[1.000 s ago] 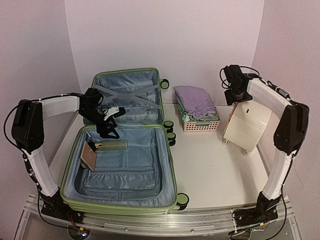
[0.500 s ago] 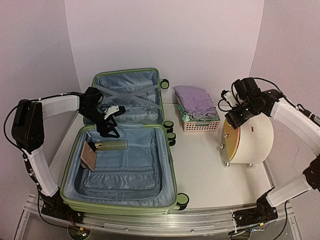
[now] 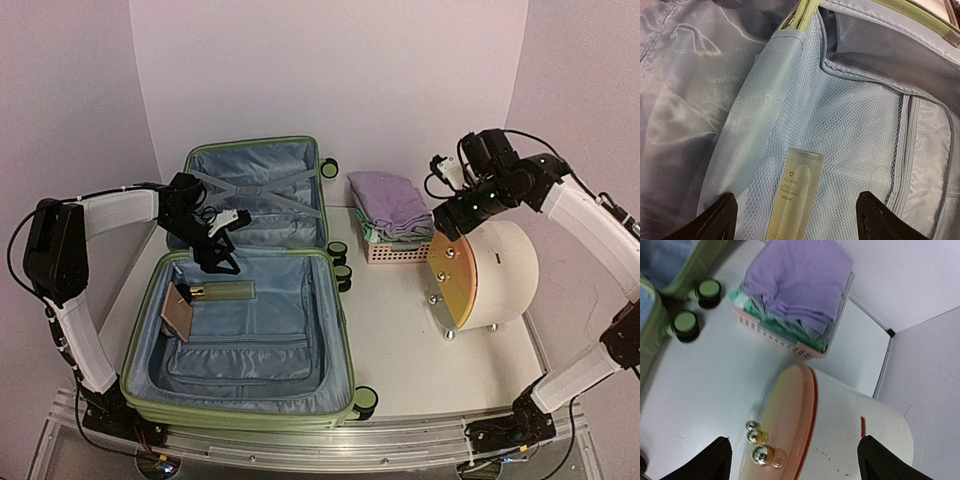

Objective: Open, take out, and arrange the luggage

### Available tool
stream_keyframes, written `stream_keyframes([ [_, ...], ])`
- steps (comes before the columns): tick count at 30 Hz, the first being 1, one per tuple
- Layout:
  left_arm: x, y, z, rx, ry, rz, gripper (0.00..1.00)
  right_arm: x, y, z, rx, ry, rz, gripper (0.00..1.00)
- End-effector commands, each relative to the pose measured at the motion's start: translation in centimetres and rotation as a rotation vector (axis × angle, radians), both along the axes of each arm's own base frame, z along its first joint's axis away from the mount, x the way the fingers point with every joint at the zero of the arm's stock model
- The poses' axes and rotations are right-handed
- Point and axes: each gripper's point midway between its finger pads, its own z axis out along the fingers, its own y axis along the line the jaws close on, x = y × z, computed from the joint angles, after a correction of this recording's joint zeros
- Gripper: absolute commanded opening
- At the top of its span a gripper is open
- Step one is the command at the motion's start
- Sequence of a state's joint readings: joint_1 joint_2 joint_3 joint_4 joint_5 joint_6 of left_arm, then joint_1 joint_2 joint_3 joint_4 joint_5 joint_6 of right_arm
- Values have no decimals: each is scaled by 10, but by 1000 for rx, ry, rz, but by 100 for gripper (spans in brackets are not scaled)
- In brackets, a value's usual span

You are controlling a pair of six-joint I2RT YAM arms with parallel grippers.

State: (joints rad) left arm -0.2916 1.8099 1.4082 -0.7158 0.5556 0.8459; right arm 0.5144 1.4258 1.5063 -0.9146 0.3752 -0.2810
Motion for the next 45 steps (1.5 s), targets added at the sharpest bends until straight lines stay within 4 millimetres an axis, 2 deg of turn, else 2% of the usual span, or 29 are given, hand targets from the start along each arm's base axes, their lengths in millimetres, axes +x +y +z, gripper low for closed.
stream_keyframes([
  [1, 77, 7, 73, -22, -380, 73, 82, 9, 34, 60, 270, -77, 6, 89],
  [4, 69, 2, 85, -60, -363, 48, 82, 16, 48, 66, 458, -25, -118, 85],
  [6, 63, -1, 92, -87, -337, 42, 82, 17, 66, 63, 656, 68, -231, 81],
  [9, 53, -8, 101, -131, -316, 9, 82, 16, 88, 55, 779, 164, -249, 73],
  [11, 46, -13, 104, -150, -310, -30, 82, 14, 89, 51, 674, 122, -169, 71],
  [12, 44, -15, 102, -148, -311, -42, 82, 15, 83, 49, 584, 75, -126, 71],
  [14, 44, -16, 98, -144, -310, -46, 82, 11, 71, 38, 324, 14, 78, 74],
  [15, 45, -16, 98, -142, -311, -45, 82, 9, 68, 33, 277, 23, 100, 75],
  [16, 47, -15, 94, -133, -310, -39, 82, 4, 63, 23, 102, 48, 254, 80],
  [19, 50, -12, 91, -115, -316, -27, 82, -10, 41, 2, -164, 182, 396, 87],
  [20, 50, -12, 91, -112, -318, -24, 82, -14, 38, 2, -205, 180, 446, 88],
  [24, 43, -8, 91, -99, -319, -25, 82, -52, 40, -10, -229, 253, 684, 89],
  [26, 40, -7, 90, -91, -319, -29, 82, -57, 35, -20, -265, 288, 703, 88],
  [29, 38, -5, 84, -80, -310, -26, 82, -53, 21, -44, -388, 364, 689, 83],
  [33, 37, -7, 85, -98, -295, -19, 82, -43, 14, -52, -532, 369, 700, 80],
  [35, 36, -6, 84, -98, -294, -15, 82, -38, 0, -58, -650, 386, 684, 76],
  [38, 35, -5, 82, -92, -297, -14, 82, -31, -9, -58, -735, 384, 666, 74],
  [42, 35, -5, 81, -89, -298, -13, 82, -14, -5, -53, -780, 322, 656, 59],
  [45, 35, -6, 82, -96, -296, -16, 82, -4, -6, -53, -820, 297, 637, 53],
])
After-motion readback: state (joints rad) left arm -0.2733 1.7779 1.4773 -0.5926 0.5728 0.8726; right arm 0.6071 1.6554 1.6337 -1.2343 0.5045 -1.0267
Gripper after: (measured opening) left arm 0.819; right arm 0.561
